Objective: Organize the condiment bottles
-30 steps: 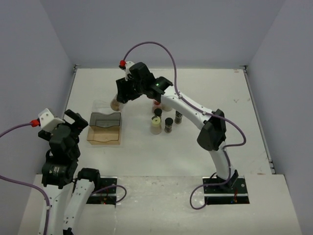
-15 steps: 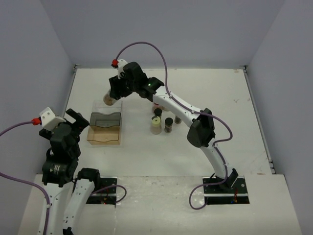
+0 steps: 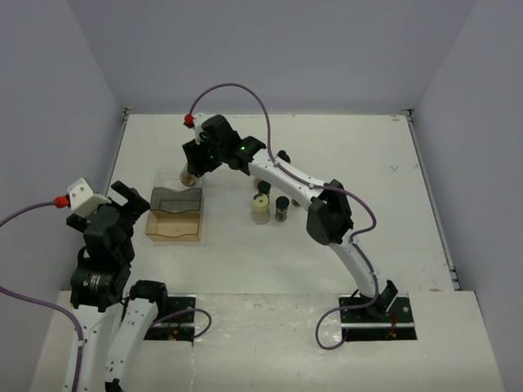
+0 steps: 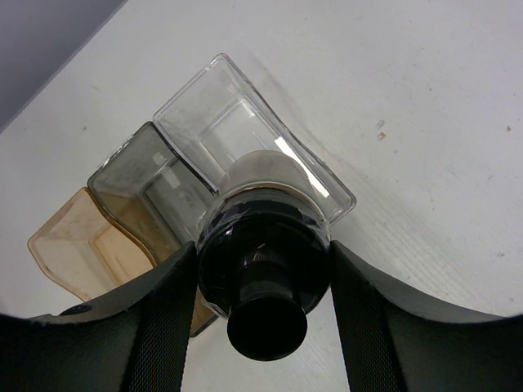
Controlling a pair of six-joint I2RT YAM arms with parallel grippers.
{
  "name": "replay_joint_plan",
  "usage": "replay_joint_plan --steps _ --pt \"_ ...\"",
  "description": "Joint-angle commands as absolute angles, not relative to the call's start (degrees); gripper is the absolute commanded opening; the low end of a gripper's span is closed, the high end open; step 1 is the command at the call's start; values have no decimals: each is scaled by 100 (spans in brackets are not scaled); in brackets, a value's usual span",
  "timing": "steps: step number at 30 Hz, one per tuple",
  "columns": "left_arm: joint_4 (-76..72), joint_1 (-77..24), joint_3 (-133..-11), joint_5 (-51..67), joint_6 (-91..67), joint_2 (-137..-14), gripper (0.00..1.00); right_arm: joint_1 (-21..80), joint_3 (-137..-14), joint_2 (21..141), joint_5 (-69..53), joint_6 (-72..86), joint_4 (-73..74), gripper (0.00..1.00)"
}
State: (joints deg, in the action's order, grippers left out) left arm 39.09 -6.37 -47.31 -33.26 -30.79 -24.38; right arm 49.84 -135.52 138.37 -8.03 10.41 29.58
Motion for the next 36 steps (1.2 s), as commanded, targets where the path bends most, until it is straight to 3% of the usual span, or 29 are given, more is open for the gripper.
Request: replay_joint_plan --steps 1,8,16,22,25,32,36 --pt "3779 -580 -4799 -3331 -3006 -2479 100 5106 -13755 13772 -677 853 2724 1" --pt "3779 -589 -4799 -3313 -2997 -2461 100 5159 -13781 13948 -501 624 2804 22" --pt "3771 -589 -4799 -3287 -2971 -2470 100 5238 -13799 13966 -422 536 2725 62" --pt "3762 -589 -4799 -3278 -2971 -2479 100 5256 -13799 13790 -387 510 2654 75" --pt "3762 -589 -4799 -3270 -2971 -2496 100 5256 -13799 13632 -396 510 2628 88" --pt "3744 -589 -4825 -3217 -2910 -2636 100 5247 -13396 12799 -246 536 2742 89" --pt "3542 -598 -4921 -2420 -2611 -3039 100 5247 -11784 11350 156 615 2558 93"
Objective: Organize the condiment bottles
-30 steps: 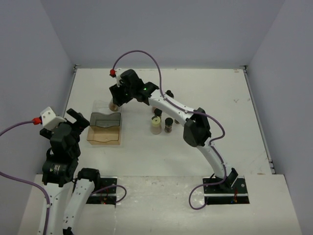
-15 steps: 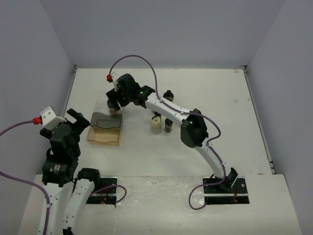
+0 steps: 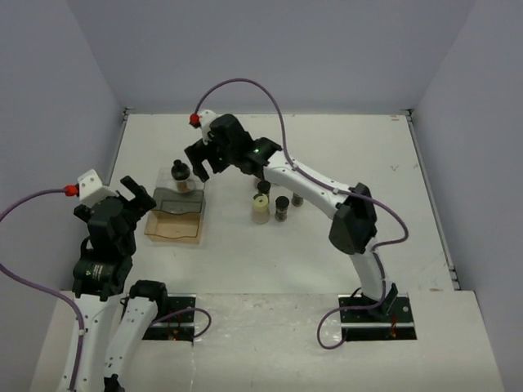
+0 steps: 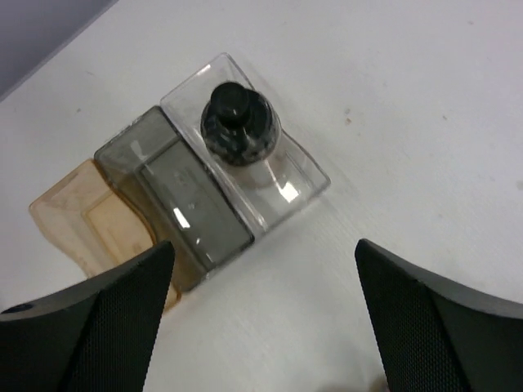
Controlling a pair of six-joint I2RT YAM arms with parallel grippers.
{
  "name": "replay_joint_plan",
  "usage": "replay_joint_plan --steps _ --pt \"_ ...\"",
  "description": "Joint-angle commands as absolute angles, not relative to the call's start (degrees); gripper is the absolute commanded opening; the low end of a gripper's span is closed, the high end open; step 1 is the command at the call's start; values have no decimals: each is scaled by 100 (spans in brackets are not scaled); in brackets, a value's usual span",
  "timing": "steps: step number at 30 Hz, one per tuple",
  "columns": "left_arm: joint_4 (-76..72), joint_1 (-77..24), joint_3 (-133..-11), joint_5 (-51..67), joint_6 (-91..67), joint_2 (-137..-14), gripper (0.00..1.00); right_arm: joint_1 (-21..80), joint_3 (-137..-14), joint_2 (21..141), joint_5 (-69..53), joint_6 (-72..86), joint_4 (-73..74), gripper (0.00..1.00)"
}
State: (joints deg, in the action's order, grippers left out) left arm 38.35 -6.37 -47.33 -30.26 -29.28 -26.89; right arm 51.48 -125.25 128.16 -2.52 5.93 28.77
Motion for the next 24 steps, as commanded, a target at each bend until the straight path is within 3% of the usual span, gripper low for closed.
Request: replay_joint_plan --steps 1,6,8,11,12,13,19,24 --pt "3559 -598 -4991 -2199 -2636 -3172 100 5247 -11412 10590 306 659 2523 96" --pt "3059 -606 -5666 -5 -2531 -4111 100 5230 -8797 8204 1526 1423 2593 99" --pt "2928 -912 -5958 351 -2654 -4846 100 5186 -8098 7196 1809 1843 2671 99" --pt "2944 -2649 -6965 -996 -2637 -6119 100 5080 -6998 6183 2573 2510 3154 99" --pt "2997 -3585 -7222 -1976 -2576 -6526 100 5054 -6526 5961 2767 2653 3408 99" --pt "3162 -3838 -7520 -2169 -2436 -6913 100 5010 -6304 5733 3030 2898 3515 99" --pt "3085 -4209 -9402 -1003 -1953 -10031 100 4948 -5389 4115 3664 3489 4245 99" --pt "3576 -4447 -11379 -1457 -1354 -11696 100 4948 -5133 3114 3709 3603 4693 99"
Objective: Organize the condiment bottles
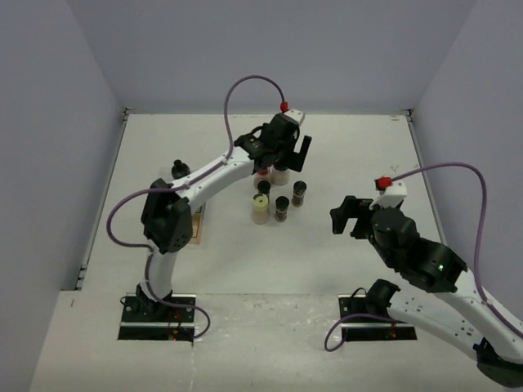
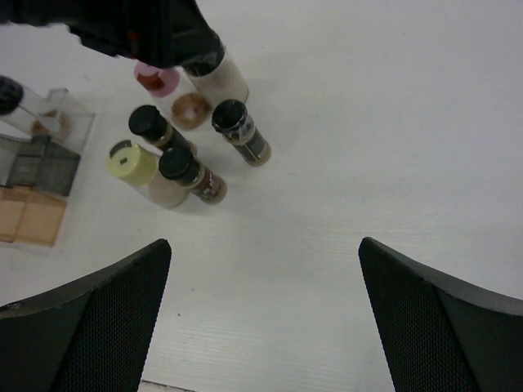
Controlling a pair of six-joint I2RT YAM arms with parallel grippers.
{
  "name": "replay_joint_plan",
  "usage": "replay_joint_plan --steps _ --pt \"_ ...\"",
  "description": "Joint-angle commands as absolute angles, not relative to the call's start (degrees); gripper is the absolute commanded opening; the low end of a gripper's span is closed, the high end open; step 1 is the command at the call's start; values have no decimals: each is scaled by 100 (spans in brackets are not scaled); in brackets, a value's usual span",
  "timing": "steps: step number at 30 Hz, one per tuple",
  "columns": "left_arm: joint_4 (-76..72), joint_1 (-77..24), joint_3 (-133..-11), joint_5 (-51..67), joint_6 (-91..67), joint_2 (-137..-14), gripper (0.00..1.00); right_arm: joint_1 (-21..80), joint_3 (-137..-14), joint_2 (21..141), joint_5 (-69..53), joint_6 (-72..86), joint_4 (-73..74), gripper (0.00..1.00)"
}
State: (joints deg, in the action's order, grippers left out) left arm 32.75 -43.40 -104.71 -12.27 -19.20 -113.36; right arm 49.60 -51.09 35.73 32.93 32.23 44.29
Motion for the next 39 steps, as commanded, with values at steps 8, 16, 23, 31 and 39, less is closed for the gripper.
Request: replay_joint_plan --steps 8,16,23,31,39 --pt "4025 -4360 -12401 -1749 -1256 -12840 100 4948 -4843 2470 3270 3682 4922 99" --pt "3727 -4245 -12111 -1627 -1266 -12937 100 4948 -4808 2724 2971 3472 4755 99" --pt "3656 -4166 -12111 -1196 -1274 -13122 87 4948 -4808 2804 2909 3419 4702 99" --pt "3525 -4166 -12006 -1151 -1283 -12903 31 4948 -4825 2839 2927 3357 4685 99" --pt "3015 -4166 -12084 -1195 -1125 -12341 8 4948 -4834 2918 2909 3296 4676 99"
